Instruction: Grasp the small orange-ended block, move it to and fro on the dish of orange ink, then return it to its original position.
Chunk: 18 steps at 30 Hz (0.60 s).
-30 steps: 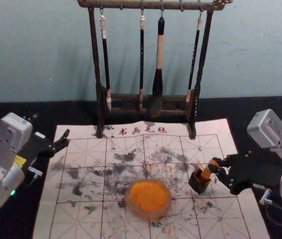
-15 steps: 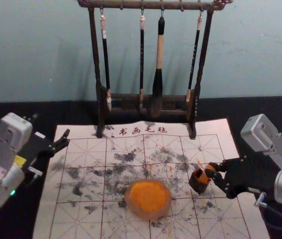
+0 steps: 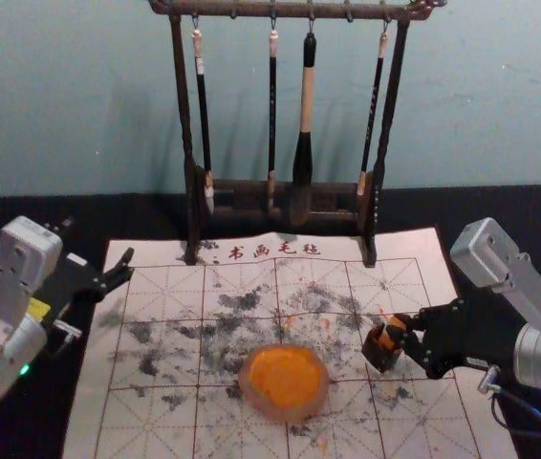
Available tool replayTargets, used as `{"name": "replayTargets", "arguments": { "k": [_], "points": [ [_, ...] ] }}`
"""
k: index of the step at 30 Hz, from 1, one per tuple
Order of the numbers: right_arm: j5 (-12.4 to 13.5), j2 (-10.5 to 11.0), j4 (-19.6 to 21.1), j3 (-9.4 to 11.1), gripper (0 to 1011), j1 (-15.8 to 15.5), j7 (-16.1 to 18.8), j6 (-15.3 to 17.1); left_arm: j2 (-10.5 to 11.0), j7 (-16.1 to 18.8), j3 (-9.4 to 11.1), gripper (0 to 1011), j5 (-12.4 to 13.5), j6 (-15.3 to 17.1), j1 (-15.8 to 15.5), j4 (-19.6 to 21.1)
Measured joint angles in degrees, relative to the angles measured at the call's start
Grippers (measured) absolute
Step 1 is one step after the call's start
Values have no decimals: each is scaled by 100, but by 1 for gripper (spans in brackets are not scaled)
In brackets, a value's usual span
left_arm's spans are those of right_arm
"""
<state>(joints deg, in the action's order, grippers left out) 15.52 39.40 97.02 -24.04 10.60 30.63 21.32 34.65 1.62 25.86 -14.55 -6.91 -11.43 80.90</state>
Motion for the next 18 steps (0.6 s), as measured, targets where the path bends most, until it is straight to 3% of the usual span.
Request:
{"name": "replayTargets", "arguments": {
  "k": [18],
  "points": [
    [-57,-25,-139,-186,92,109,33,18,0,0,0,1001,0,0,0,0]
  ]
}}
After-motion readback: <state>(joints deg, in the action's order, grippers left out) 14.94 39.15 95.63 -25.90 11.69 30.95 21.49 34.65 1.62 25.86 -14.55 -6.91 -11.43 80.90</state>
